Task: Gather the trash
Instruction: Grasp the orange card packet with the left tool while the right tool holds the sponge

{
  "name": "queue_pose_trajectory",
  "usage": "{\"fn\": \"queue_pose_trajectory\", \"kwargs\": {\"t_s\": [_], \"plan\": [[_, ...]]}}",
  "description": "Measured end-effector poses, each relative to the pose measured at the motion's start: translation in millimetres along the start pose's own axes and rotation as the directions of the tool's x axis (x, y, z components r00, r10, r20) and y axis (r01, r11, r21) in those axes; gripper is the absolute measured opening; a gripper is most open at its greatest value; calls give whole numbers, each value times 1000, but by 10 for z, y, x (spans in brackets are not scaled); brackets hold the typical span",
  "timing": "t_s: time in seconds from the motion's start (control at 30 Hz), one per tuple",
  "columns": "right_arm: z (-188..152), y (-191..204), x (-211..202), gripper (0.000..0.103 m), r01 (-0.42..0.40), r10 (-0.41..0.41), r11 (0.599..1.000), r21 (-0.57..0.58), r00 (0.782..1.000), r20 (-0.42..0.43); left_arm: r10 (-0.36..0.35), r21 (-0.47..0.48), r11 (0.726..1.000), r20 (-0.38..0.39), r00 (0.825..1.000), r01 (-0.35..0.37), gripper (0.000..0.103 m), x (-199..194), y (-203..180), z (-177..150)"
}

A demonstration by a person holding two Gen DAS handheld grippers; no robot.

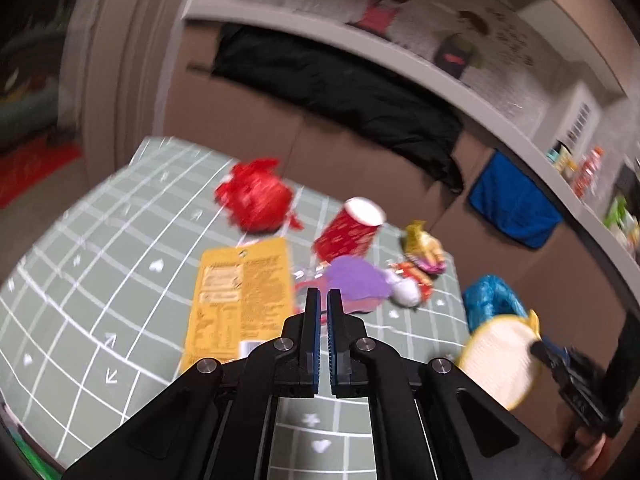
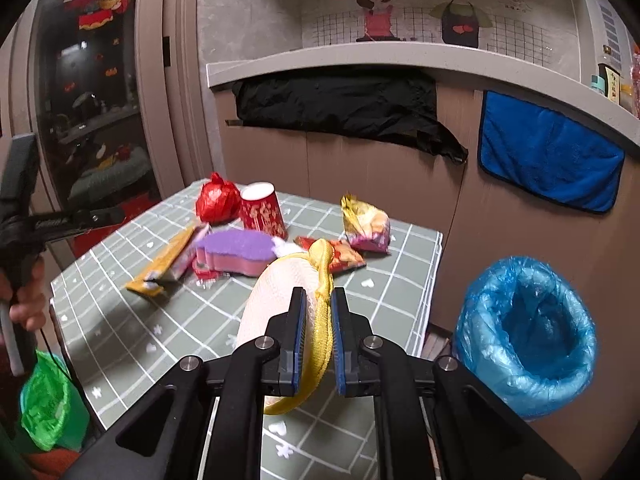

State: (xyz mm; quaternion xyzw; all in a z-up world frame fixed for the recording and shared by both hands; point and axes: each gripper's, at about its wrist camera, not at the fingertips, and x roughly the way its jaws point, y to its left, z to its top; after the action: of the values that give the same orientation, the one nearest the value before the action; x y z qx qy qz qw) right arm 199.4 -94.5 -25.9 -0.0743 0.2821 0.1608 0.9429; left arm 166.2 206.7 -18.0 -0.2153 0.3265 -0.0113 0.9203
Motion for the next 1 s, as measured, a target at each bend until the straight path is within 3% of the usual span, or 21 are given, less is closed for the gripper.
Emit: {"fn": "queue_pose_trajectory", "kwargs": {"t_s": [0.03, 0.1, 0.13, 0.27, 0.43, 0.5, 0.8, 0.83, 0.87, 0.9, 0.93, 1.0], "plan": [[-37, -12, 6, 11, -4, 4, 1000, 6, 1000, -10, 5, -27, 1000, -12, 1000, -5, 11, 57, 115, -5], [-99, -43, 26, 11, -12, 12, 1000, 21, 1000, -25, 19, -56, 998, -29, 999, -20, 44, 133, 270, -34], [-145, -60, 53, 11, -15, 16, 999, 31, 999, -37, 38, -70, 997, -48, 998, -41, 50, 192, 375, -56], [-255, -54, 159, 11, -40, 44, 998, 48, 997, -67, 116, -49, 991, -119, 986, -122, 52, 394, 591, -151], [-301, 19, 301, 11, -75, 80, 996, 54, 993, -92, 118, -75, 988, -220, 968, -137, 52, 732, 795, -212], [-319, 56, 353, 11, -78, 83, 996, 48, 991, -101, 128, -60, 988, -194, 973, -142, 52, 778, 781, -211], [-410, 87, 531, 13, -97, 104, 993, 61, 985, -137, 119, -28, 991, -234, 965, -129, 57, 991, 662, -88], [-425, 88, 549, 13, -102, 110, 993, 65, 984, -138, 111, -29, 992, -237, 965, -121, 54, 996, 663, -78], [-439, 93, 567, 13, -102, 111, 993, 65, 984, -142, 101, -44, 992, -234, 967, -115, 40, 991, 670, -69], [-449, 98, 584, 13, -101, 110, 993, 64, 983, -147, 101, -54, 992, -226, 969, -116, 15, 970, 674, -61], [-465, 100, 598, 13, -99, 108, 993, 64, 982, -153, 103, -55, 991, -222, 970, -118, 4, 954, 665, -51], [-488, 90, 613, 13, -102, 112, 992, 68, 981, -160, 90, -47, 994, -204, 975, -102, 4, 899, 622, -44]]}}
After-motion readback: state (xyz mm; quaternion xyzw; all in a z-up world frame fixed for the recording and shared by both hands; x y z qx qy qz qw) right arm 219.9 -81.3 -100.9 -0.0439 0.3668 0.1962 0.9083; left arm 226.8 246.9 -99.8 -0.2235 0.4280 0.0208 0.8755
